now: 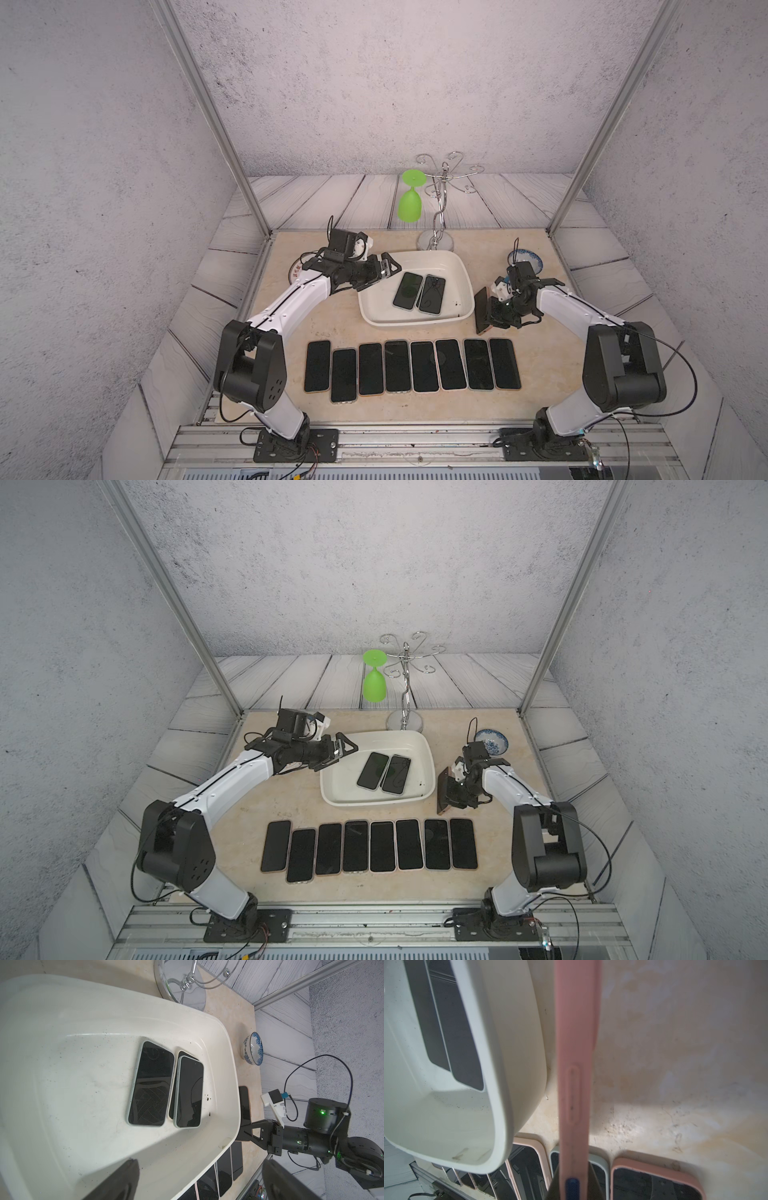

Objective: Take the phone out of the storage box
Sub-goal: Place the phone at the center of the board.

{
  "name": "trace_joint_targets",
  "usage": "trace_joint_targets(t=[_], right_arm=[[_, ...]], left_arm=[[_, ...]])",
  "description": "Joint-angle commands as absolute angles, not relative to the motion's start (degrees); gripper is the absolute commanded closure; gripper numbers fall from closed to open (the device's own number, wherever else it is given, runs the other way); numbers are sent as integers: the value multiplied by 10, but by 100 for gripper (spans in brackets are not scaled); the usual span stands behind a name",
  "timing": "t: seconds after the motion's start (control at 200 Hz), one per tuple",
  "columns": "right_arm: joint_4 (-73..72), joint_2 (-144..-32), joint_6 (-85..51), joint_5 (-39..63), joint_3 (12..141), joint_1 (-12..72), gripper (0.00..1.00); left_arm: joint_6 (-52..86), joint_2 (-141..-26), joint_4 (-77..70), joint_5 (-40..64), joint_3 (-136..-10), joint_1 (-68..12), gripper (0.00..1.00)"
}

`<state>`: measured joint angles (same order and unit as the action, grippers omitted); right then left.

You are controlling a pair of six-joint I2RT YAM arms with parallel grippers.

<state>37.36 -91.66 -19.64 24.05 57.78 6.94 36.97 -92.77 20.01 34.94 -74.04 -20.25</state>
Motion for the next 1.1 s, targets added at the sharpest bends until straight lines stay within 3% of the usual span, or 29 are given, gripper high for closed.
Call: trace_joint_targets(t=[0.0,0.325,0.485,0.996,1.091], right_arm=[[340,-937,-180,284,584,67,100],[368,-987,-173,251,573,47,97],[378,-1000,-172,247,573,32,73],[404,-1024,-172,200,612,-2,48],[408,-1025,-173,200,621,-4,33]], left_arm=[[358,-915,194,346,-737,-199,2],[354,-936,194,351,-734,-199,2],[351,-943,195,349,-730,-198,2],[355,-969,200,341,-729,-202,2],[345,-970,218,311,-746,-214,2]])
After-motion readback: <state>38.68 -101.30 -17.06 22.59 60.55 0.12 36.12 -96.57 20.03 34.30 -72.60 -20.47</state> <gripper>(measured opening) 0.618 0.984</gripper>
